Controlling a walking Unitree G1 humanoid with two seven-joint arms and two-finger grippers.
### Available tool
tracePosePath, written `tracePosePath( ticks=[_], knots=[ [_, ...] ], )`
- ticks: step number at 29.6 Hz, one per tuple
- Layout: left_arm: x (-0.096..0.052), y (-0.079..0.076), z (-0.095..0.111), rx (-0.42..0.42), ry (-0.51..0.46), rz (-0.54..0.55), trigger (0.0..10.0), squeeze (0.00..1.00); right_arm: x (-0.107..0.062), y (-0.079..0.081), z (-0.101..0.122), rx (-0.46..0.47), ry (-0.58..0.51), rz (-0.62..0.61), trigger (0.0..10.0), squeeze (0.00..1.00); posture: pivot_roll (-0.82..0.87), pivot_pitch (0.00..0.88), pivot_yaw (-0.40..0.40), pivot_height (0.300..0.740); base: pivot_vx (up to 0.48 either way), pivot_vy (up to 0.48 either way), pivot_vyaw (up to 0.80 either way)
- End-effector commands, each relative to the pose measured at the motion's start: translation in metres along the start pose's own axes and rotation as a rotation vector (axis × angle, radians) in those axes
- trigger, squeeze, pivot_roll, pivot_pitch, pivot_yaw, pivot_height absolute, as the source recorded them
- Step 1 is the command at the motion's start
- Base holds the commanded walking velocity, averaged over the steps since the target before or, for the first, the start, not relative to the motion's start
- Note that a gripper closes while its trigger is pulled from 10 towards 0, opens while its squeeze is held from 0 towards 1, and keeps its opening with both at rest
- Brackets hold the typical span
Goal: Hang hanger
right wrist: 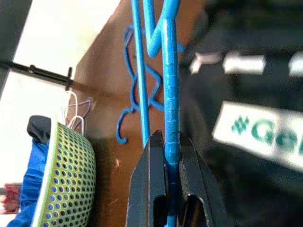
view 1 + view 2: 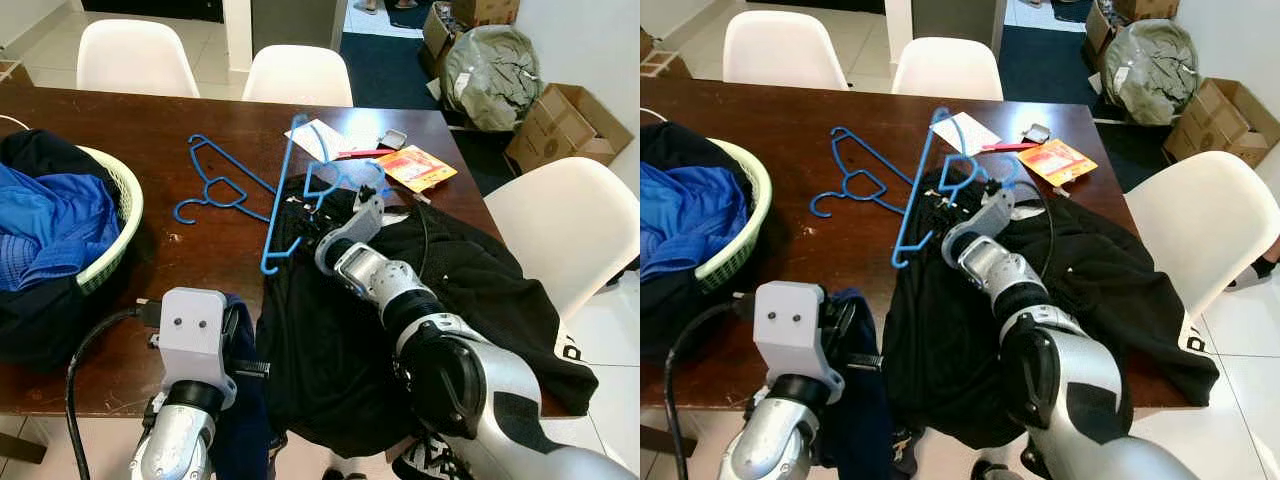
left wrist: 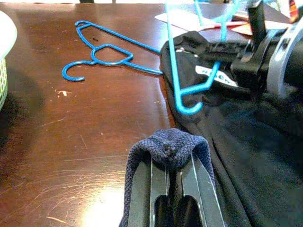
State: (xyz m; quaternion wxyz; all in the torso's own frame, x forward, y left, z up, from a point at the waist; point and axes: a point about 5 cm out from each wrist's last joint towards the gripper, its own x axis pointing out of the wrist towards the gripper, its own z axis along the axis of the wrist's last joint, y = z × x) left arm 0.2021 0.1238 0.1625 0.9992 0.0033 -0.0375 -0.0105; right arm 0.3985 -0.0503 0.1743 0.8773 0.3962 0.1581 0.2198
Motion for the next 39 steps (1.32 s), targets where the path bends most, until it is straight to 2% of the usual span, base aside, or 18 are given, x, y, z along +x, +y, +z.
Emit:
tracePosePath(
  ticks=[1,2,4,5,7,8,9,10,12,14,15,16,18,24,29,36,38,39],
  knots=[
    [0.001,-0.002,-0.002,-0.011,0.008,0.008,10.0,0.00,0.000,0.009,0.015,-0.269,-0.003,0.062,0.0,0.00,0.14,0.144,-0.098,0.740,0.000,0.000,0.00],
    [0.001,-0.002,-0.002,-0.011,0.008,0.008,10.0,0.00,0.000,0.009,0.015,-0.269,-0.003,0.062,0.0,0.00,0.14,0.144,-0.098,0.740,0.000,0.000,0.00],
    [0.001,-0.002,-0.002,-0.012,0.009,0.008,10.0,0.00,-0.005,0.015,0.035,-0.570,0.008,0.127,0.0,0.00,0.12,0.147,-0.094,0.740,0.000,0.000,0.00],
    [0.001,-0.002,-0.002,-0.012,0.009,0.008,10.0,0.00,-0.005,0.015,0.035,-0.570,0.008,0.127,0.0,0.00,0.12,0.147,-0.094,0.740,0.000,0.000,0.00],
    [0.001,-0.001,-0.002,-0.014,0.009,0.006,10.0,0.00,-0.012,0.017,0.051,-0.760,0.009,0.154,0.0,0.00,0.12,0.150,-0.093,0.740,0.000,0.000,0.00],
    [0.001,-0.001,-0.002,-0.014,0.009,0.006,10.0,0.00,-0.012,0.017,0.051,-0.760,0.009,0.154,0.0,0.00,0.12,0.150,-0.093,0.740,0.000,0.000,0.00],
    [0.001,-0.001,-0.003,-0.015,0.009,0.005,10.0,0.00,-0.019,0.016,0.060,-0.896,0.031,0.172,0.0,0.00,0.11,0.151,-0.091,0.740,0.000,0.000,0.00],
    [0.001,-0.001,-0.003,-0.015,0.009,0.005,10.0,0.00,-0.019,0.016,0.060,-0.896,0.031,0.172,0.0,0.00,0.11,0.151,-0.091,0.740,0.000,0.000,0.00],
    [0.002,0.000,-0.003,-0.015,0.010,0.003,10.0,0.00,-0.043,0.014,0.072,-1.149,0.120,0.226,0.0,0.00,0.09,0.153,-0.083,0.740,0.000,0.000,0.00],
    [0.002,0.000,-0.003,-0.015,0.010,0.003,10.0,0.00,-0.043,0.014,0.072,-1.149,0.120,0.226,0.0,0.00,0.09,0.153,-0.083,0.740,0.000,0.000,0.00],
    [0.003,0.000,-0.004,-0.014,0.012,0.000,10.0,0.00,-0.076,0.010,0.081,-1.265,0.260,0.220,0.0,0.00,0.08,0.152,-0.080,0.740,0.000,0.000,0.00],
    [0.003,0.000,-0.004,-0.014,0.012,0.000,10.0,0.00,-0.076,0.010,0.081,-1.265,0.260,0.220,0.0,0.00,0.08,0.152,-0.080,0.740,0.000,0.000,0.00],
    [0.003,0.001,-0.005,-0.013,0.014,-0.004,10.0,0.00,-0.098,0.006,0.080,-1.310,0.369,0.209,0.0,0.00,0.07,0.150,-0.075,0.740,0.000,0.000,0.00],
    [0.006,0.001,-0.005,-0.010,0.013,-0.013,10.0,0.00,-0.110,-0.005,0.067,-1.318,0.511,0.174,0.0,0.00,0.06,0.153,-0.072,0.740,0.000,0.000,0.00],
    [0.006,0.001,-0.005,-0.010,0.013,-0.013,10.0,0.00,-0.111,-0.007,0.060,-1.310,0.535,0.175,0.0,0.00,0.06,0.153,-0.074,0.740,0.000,0.000,0.00],
    [0.006,0.000,-0.005,-0.009,0.013,-0.012,10.0,0.00,-0.098,-0.008,0.002,-1.236,0.596,0.208,0.0,0.00,0.07,0.151,-0.077,0.740,0.000,0.000,0.00],
    [0.006,0.000,-0.005,-0.009,0.013,-0.012,10.0,0.00,-0.098,-0.008,0.002,-1.236,0.596,0.208,0.0,0.00,0.07,0.151,-0.077,0.740,0.000,0.000,0.00],
    [0.005,0.000,-0.006,-0.009,0.013,-0.011,10.0,0.00,-0.094,-0.009,-0.011,-1.210,0.603,0.191,0.0,0.00,0.07,0.150,-0.080,0.740,0.000,0.000,0.00]
  ],
)
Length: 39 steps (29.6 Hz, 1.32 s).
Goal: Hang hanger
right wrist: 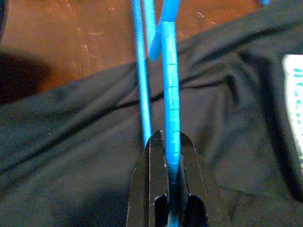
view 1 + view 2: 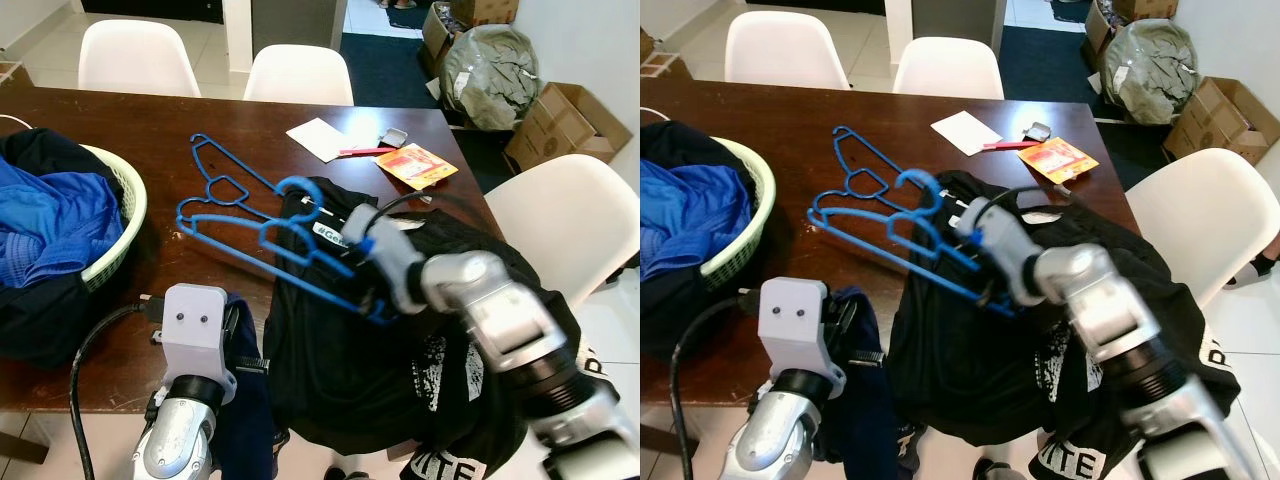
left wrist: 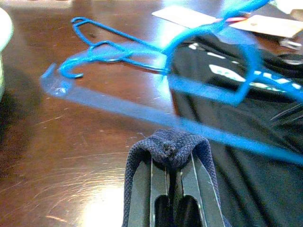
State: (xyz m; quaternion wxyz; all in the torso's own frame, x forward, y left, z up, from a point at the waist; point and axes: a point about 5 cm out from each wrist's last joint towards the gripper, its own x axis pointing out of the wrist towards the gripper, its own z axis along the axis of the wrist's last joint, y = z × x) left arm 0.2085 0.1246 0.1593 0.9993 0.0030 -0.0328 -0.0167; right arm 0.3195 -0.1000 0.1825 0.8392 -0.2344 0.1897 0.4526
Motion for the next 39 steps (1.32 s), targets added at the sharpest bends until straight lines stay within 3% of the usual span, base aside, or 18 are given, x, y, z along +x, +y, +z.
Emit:
tracePosePath(
  ticks=[1,2,5,6,12,17,20,24,25,26,27,28,31,33,35,37,38,39],
  knots=[
    [-0.001,-0.001,-0.002,-0.008,0.003,0.001,10.0,0.00,0.015,0.013,-0.011,0.017,0.048,-0.017,0.0,0.00,0.07,0.147,-0.083,0.740,0.000,0.000,0.00],
    [-0.001,-0.001,-0.002,-0.007,0.003,0.002,10.0,0.00,0.021,0.019,-0.010,0.013,0.049,-0.022,4.5,0.00,0.08,0.143,-0.083,0.740,0.000,0.000,0.00],
    [-0.001,-0.001,-0.002,-0.007,0.002,0.002,10.0,0.00,0.023,0.022,-0.010,0.008,0.050,-0.022,4.5,0.00,0.08,0.143,-0.083,0.740,0.000,0.000,0.00],
    [-0.001,-0.001,-0.002,-0.006,0.002,0.002,10.0,0.00,0.026,0.024,-0.006,0.002,0.034,-0.033,10.0,0.00,0.08,0.140,-0.086,0.740,0.000,0.000,0.00],
    [0.000,-0.001,-0.002,-0.005,0.000,0.003,10.0,0.00,0.027,0.030,0.009,-0.024,-0.057,-0.065,10.0,0.00,0.08,0.130,-0.086,0.740,0.000,0.000,0.00],
    [0.002,0.000,-0.001,-0.005,-0.005,0.001,10.0,0.00,0.022,0.015,0.031,0.118,-0.233,-0.162,10.0,0.00,0.08,0.129,-0.085,0.740,0.000,0.000,0.00],
    [0.003,0.000,0.001,-0.006,-0.011,-0.017,10.0,0.00,0.008,-0.007,0.051,0.254,-0.385,-0.197,10.0,0.00,0.09,0.129,-0.083,0.740,0.000,0.000,0.00],
    [0.004,-0.001,0.001,-0.006,-0.012,-0.025,10.0,0.00,0.006,-0.009,0.052,0.271,-0.396,-0.188,10.0,0.00,0.09,0.128,-0.083,0.740,0.000,0.000,0.00],
    [0.006,-0.004,0.003,-0.016,-0.011,-0.104,10.0,0.00,0.000,-0.015,0.052,0.273,-0.413,-0.180,10.0,0.00,0.09,0.127,-0.083,0.740,0.000,0.000,0.00],
    [0.006,-0.004,0.003,-0.016,-0.011,-0.104,10.0,0.00,0.000,-0.015,0.052,0.273,-0.413,-0.180,10.0,0.00,0.09,0.127,-0.083,0.740,0.000,0.000,0.00],
    [0.007,-0.008,0.009,-0.019,-0.009,-0.245,10.0,0.00,-0.008,-0.024,0.053,0.295,-0.441,-0.190,10.0,0.00,0.09,0.127,-0.083,0.740,0.000,0.000,0.00],
    [0.007,-0.008,0.009,-0.019,-0.009,-0.245,10.0,0.00,-0.008,-0.024,0.053,0.295,-0.441,-0.190,10.0,0.00,0.09,0.127,-0.083,0.740,0.000,0.000,0.00],
    [0.001,-0.011,0.023,0.025,0.007,-0.557,10.0,0.00,-0.020,-0.039,0.051,0.326,-0.488,-0.234,10.0,0.00,0.10,0.124,-0.074,0.740,0.000,0.000,0.00],
    [0.001,-0.011,0.023,0.025,0.007,-0.557,10.0,0.00,-0.020,-0.039,0.051,0.326,-0.488,-0.234,10.0,0.00,0.10,0.124,-0.074,0.740,0.000,0.000,0.00],
    [-0.004,-0.010,0.024,0.061,0.030,-0.634,10.0,0.00,-0.016,-0.036,0.043,0.249,-0.407,-0.241,10.0,0.00,0.10,0.124,-0.069,0.740,0.000,0.000,0.00],
    [-0.004,-0.010,0.024,0.061,0.030,-0.634,10.0,0.00,-0.016,-0.036,0.043,0.249,-0.407,-0.241,10.0,0.00,0.10,0.124,-0.069,0.740,0.000,0.000,0.00],
    [-0.006,-0.012,0.021,0.075,0.046,-0.655,10.0,0.00,-0.014,-0.034,0.038,0.180,-0.353,-0.239,10.0,0.00,0.10,0.128,-0.064,0.740,0.000,0.000,0.00],
    [-0.006,-0.012,0.021,0.075,0.046,-0.655,10.0,0.00,-0.014,-0.034,0.038,0.180,-0.353,-0.239,10.0,0.00,0.10,0.128,-0.064,0.740,0.000,0.000,0.00]
  ],
)
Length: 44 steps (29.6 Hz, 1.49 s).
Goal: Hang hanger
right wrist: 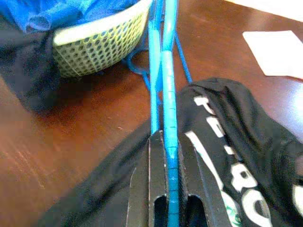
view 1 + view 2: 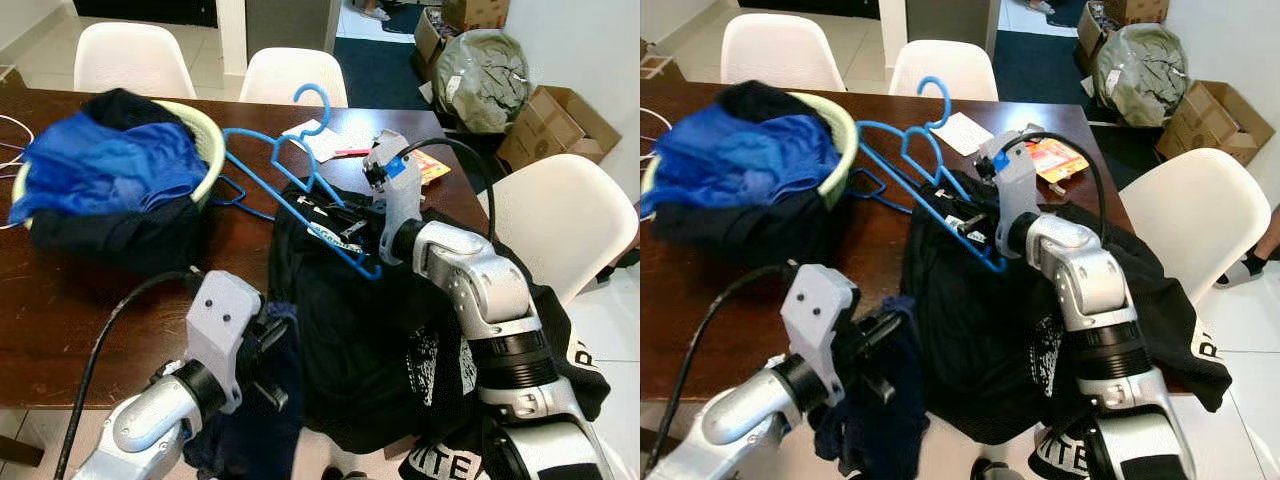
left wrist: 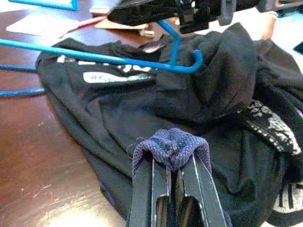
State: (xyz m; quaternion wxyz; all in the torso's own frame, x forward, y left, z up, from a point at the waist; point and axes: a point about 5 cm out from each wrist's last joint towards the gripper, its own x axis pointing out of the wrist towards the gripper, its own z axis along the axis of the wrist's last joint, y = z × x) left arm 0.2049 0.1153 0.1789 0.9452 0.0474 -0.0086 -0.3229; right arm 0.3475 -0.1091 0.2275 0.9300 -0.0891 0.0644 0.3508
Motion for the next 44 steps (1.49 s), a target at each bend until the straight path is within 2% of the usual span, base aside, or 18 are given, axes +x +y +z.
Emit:
tracePosePath(
  ticks=[1,2,3,4,5,10,17,20,24,25,26,27,29,30,31,32,37,44],
  knots=[
    [-0.001,-0.010,-0.001,0.000,0.012,-0.051,10.0,0.00,-0.002,0.006,-0.007,-0.129,0.062,0.052,10.0,0.00,0.10,0.131,-0.064,0.740,0.000,0.000,0.00],
    [-0.001,-0.010,-0.001,0.000,0.012,-0.051,10.0,0.00,-0.002,0.006,-0.007,-0.129,0.062,0.052,10.0,0.00,0.10,0.131,-0.064,0.740,0.000,0.000,0.00],
    [-0.001,-0.014,-0.002,-0.013,0.010,-0.061,10.0,0.00,-0.006,0.001,-0.015,-0.233,0.158,0.034,10.0,0.00,0.10,0.134,-0.065,0.740,0.000,0.000,0.00],
    [-0.001,-0.014,-0.002,-0.013,0.010,-0.061,10.0,0.00,-0.006,0.001,-0.015,-0.233,0.158,0.034,10.0,0.00,0.10,0.134,-0.065,0.740,0.000,0.000,0.00],
    [-0.001,-0.015,0.000,-0.026,0.001,-0.068,10.0,0.00,-0.011,-0.008,-0.021,-0.336,0.246,0.005,10.0,0.00,0.10,0.134,-0.065,0.740,0.000,0.000,0.00],
    [-0.001,-0.010,0.009,-0.054,-0.030,-0.079,10.0,0.00,-0.030,-0.026,-0.019,-0.441,0.370,-0.006,10.0,0.00,0.10,0.134,-0.067,0.740,0.000,0.000,0.00],
    [-0.002,-0.008,0.010,-0.058,-0.022,-0.096,10.0,0.00,-0.038,-0.035,-0.013,-0.454,0.379,-0.011,10.0,0.00,0.10,0.134,-0.063,0.740,0.000,0.000,0.00],
    [-0.002,-0.015,0.000,-0.078,0.012,-0.114,10.0,0.00,-0.048,-0.040,-0.007,-0.337,0.331,0.001,10.0,0.00,0.10,0.135,-0.061,0.740,0.000,0.000,0.00],
    [-0.001,-0.030,-0.015,-0.132,0.049,-0.133,10.0,0.00,-0.055,-0.022,-0.028,-0.271,0.394,0.115,10.0,0.00,0.09,0.140,-0.063,0.740,0.000,0.000,0.00],
    [0.000,-0.036,-0.021,-0.162,0.058,-0.136,10.0,0.00,-0.053,-0.007,-0.039,-0.252,0.416,0.175,10.0,0.00,0.08,0.141,-0.061,0.740,0.000,0.000,0.00],
    [0.000,-0.036,-0.021,-0.162,0.058,-0.136,10.0,0.00,-0.053,-0.007,-0.039,-0.252,0.416,0.175,10.0,0.00,0.08,0.141,-0.061,0.740,0.000,0.000,0.00],
    [0.001,-0.039,-0.024,-0.183,0.062,-0.137,10.0,0.00,-0.047,0.006,-0.047,-0.231,0.414,0.218,10.0,0.00,0.08,0.141,-0.060,0.740,0.000,0.000,0.00],
    [0.001,-0.039,-0.024,-0.183,0.062,-0.137,10.0,0.00,-0.047,0.006,-0.047,-0.231,0.414,0.218,10.0,0.00,0.08,0.141,-0.060,0.740,0.000,0.000,0.00],
    [0.001,-0.038,-0.025,-0.206,0.056,-0.128,10.0,0.00,-0.037,0.019,-0.051,-0.226,0.383,0.236,10.0,0.85,0.09,0.139,-0.063,0.740,0.000,0.000,0.00],
    [0.001,-0.038,-0.026,-0.219,0.053,-0.125,10.0,0.00,-0.028,0.029,-0.053,-0.218,0.356,0.250,10.0,0.69,0.09,0.139,-0.063,0.740,0.000,0.000,0.00],
    [0.001,-0.037,-0.026,-0.225,0.051,-0.122,10.0,0.00,-0.022,0.037,-0.054,-0.221,0.337,0.261,10.0,0.00,0.09,0.136,-0.068,0.740,0.000,0.000,0.00],
    [0.002,-0.037,-0.025,-0.234,0.043,-0.114,10.0,0.00,-0.013,0.044,-0.052,-0.237,0.308,0.264,10.0,0.00,0.08,0.135,-0.073,0.740,0.000,0.000,0.00],
    [0.004,-0.038,-0.025,-0.235,0.032,-0.111,10.0,0.00,-0.001,0.052,-0.032,-0.286,0.170,0.233,10.0,0.00,0.08,0.127,-0.081,0.740,0.000,0.000,0.00]
  ],
)
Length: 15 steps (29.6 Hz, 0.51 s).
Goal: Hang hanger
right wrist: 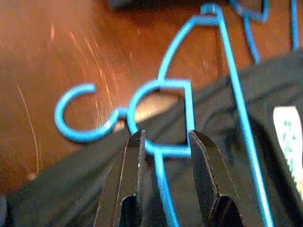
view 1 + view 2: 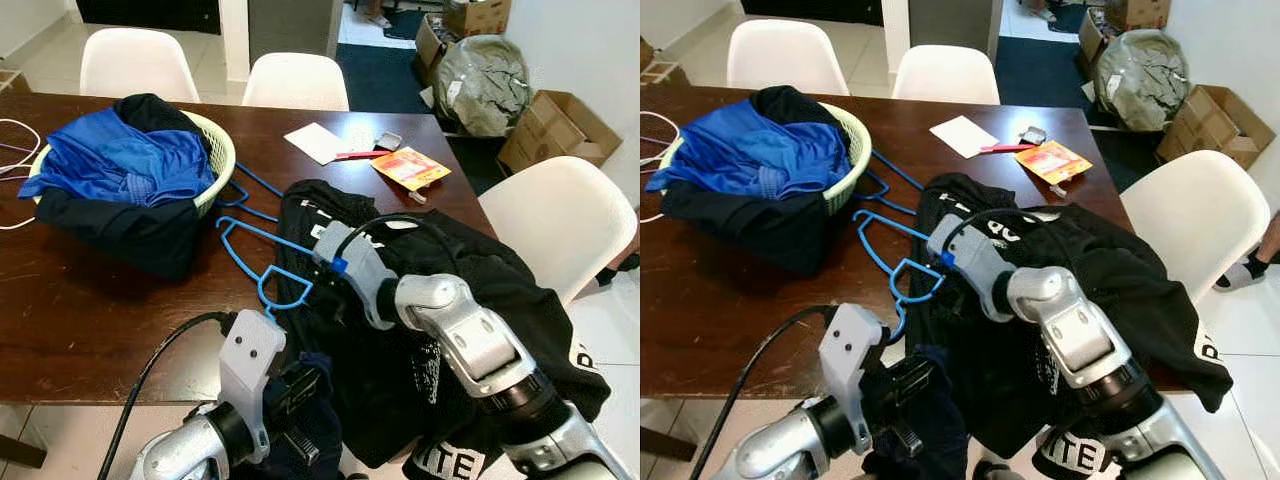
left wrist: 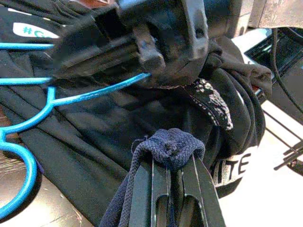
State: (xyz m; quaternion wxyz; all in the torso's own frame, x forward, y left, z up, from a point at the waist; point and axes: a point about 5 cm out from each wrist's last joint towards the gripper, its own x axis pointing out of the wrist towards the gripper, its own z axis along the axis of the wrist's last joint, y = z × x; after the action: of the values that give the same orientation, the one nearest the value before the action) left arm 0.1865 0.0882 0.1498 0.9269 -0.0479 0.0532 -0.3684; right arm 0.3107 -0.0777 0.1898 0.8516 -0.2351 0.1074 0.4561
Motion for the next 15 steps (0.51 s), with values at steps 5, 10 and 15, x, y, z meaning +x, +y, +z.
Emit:
tracePosePath(
  ticks=[5,10,15],
  knots=[
    [0.003,-0.004,-0.001,-0.010,-0.027,-0.012,10.0,0.00,0.006,0.016,0.003,-0.167,-0.016,0.007,10.0,0.00,0.08,0.122,-0.087,0.740,0.000,0.000,0.00],
    [0.004,-0.003,0.000,-0.004,-0.033,-0.012,10.0,0.00,0.020,0.034,-0.018,-0.499,0.105,-0.059,10.0,0.00,0.08,0.123,-0.092,0.740,0.000,0.000,0.00],
    [0.004,-0.003,0.000,-0.003,-0.037,-0.011,10.0,0.00,0.022,0.042,-0.026,-0.587,0.132,-0.065,10.0,0.00,0.08,0.127,-0.090,0.740,0.000,0.000,0.00]
  ],
)
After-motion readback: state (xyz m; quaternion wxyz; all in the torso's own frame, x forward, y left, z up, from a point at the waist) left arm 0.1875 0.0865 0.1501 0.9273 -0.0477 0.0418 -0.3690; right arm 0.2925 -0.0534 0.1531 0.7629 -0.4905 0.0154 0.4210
